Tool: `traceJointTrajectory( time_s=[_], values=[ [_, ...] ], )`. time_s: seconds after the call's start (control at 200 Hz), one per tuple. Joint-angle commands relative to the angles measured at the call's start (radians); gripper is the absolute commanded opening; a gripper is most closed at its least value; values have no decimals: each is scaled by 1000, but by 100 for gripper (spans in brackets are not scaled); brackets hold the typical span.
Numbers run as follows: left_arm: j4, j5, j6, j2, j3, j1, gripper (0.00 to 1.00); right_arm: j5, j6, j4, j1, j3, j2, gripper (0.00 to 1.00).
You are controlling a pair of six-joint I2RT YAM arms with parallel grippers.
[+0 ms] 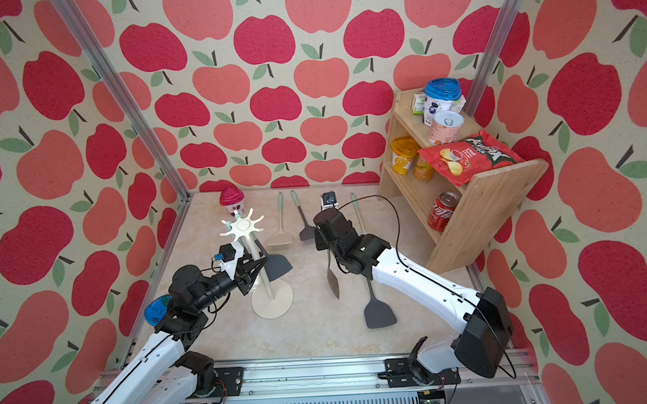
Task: Take the spatula off the kitchen utensil rack
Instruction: Place the spatula at the center of the board.
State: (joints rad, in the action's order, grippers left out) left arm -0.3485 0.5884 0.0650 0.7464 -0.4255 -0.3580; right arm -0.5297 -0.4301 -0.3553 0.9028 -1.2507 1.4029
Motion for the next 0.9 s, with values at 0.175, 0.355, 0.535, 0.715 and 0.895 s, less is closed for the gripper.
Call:
traceJointTrajectory(
  time_s=[0.175,0.355,0.535,0.715,0.895],
  values=[
    [37,-19,24,-12,13,-4,0,-39,-52,-48,-13,67,88,0],
    [50,-24,25,-26,14,-7,0,-37,-54,-26,-13,77,132,0],
    [52,-28,25,-28,14,-7,0,-50,-62,8,-15,112,138,0],
    [45,-22,24,-12,11,-9,0,-35,-44,90,-24,141,156,0],
    [50,-22,27,-12,5,-12,0,7,-37,166,-42,137,224,0]
  ],
)
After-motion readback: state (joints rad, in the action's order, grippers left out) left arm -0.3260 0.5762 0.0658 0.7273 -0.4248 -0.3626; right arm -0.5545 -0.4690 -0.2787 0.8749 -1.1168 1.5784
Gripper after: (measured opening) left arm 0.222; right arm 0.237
